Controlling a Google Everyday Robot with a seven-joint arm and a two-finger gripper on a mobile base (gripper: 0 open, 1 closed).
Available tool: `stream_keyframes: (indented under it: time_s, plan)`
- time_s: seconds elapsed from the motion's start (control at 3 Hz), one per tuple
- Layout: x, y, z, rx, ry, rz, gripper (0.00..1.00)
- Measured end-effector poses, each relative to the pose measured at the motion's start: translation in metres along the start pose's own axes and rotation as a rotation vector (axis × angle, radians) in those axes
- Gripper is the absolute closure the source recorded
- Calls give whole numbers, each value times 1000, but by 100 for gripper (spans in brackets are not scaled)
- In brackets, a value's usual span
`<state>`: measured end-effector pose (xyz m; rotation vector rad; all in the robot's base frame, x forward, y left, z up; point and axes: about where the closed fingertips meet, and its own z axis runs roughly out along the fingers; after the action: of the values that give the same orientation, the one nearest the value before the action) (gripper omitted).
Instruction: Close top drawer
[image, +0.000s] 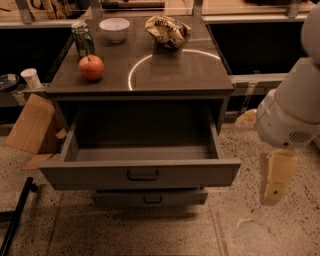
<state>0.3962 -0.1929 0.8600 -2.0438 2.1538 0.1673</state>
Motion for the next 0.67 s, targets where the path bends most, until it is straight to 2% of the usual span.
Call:
stream_keyframes:
  time_s: [0.33, 0.67]
  plan:
    - [-4, 36, 59, -81, -22, -5, 0]
    - [-4, 36, 63, -85, -20, -13, 0]
